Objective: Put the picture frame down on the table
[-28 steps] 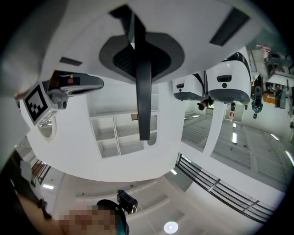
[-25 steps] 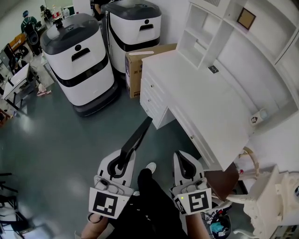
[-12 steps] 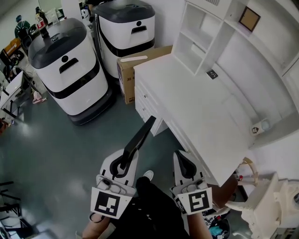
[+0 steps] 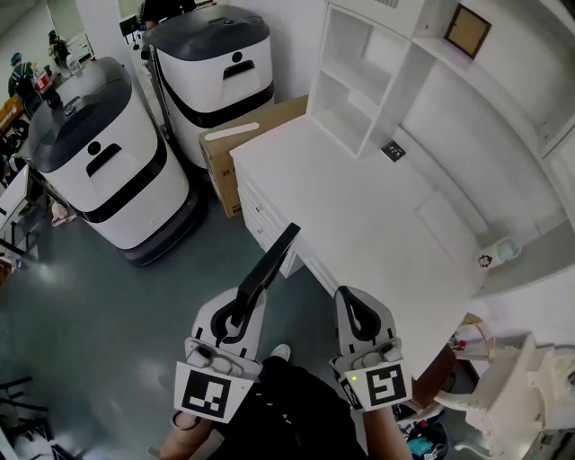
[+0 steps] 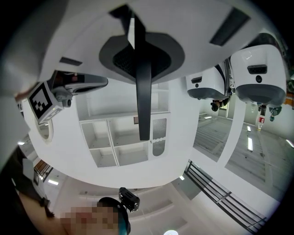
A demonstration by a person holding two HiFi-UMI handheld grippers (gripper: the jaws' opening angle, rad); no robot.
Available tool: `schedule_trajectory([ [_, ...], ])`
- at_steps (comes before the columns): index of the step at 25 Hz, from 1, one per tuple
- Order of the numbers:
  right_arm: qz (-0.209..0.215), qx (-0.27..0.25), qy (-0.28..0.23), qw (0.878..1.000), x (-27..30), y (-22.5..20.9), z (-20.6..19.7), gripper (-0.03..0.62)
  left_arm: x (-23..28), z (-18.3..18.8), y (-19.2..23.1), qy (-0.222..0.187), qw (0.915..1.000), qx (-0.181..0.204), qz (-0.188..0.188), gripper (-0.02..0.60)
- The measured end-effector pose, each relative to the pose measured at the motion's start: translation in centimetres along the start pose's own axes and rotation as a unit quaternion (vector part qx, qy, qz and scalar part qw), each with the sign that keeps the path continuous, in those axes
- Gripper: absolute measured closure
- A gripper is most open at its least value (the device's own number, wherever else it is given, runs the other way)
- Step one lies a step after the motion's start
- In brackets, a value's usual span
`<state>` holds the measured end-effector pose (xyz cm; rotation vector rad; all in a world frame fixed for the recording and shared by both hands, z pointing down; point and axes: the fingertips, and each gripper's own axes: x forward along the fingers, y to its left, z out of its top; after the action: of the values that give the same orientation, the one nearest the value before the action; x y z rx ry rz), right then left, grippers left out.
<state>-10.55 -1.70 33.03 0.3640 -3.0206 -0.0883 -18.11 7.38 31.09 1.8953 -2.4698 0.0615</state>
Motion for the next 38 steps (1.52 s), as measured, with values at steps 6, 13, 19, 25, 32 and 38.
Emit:
schedule_trajectory([
  [6,-0.037,0.011,-0.005,0.999,-0.4,-3.5,0.0,0.592,3.7,0.3,-1.5,-0.004,0.9993,-0.005,-0.036,0.569],
  [13,-0.101,0.020,0.002,0.995,-3.8,-7.8,-0.5,0.592,6.9,0.6,-5.3,-0.002,0.9954,-0.002,-0.095,0.569],
  [19,-0.152,0.033,-0.003,0.988,-6.9,-9.9,-0.6,0.592,8.4,1.2,-8.3,0.001,0.9899,-0.001,-0.142,0.569],
  [25,-0.194,0.048,-0.004,0.980,-9.4,-11.2,-1.1,0.592,9.7,1.7,-10.8,-0.009,0.9828,0.004,-0.185,0.569],
  [32,-0.234,0.056,-0.007,0.971,-10.2,-12.5,-1.1,0.592,11.4,1.5,-12.5,0.003,0.9722,0.008,-0.234,0.569],
  [38,-0.268,0.059,-0.010,0.962,-9.1,-14.0,-0.7,0.592,14.1,1.0,-12.9,0.015,0.9593,0.006,-0.282,0.569],
])
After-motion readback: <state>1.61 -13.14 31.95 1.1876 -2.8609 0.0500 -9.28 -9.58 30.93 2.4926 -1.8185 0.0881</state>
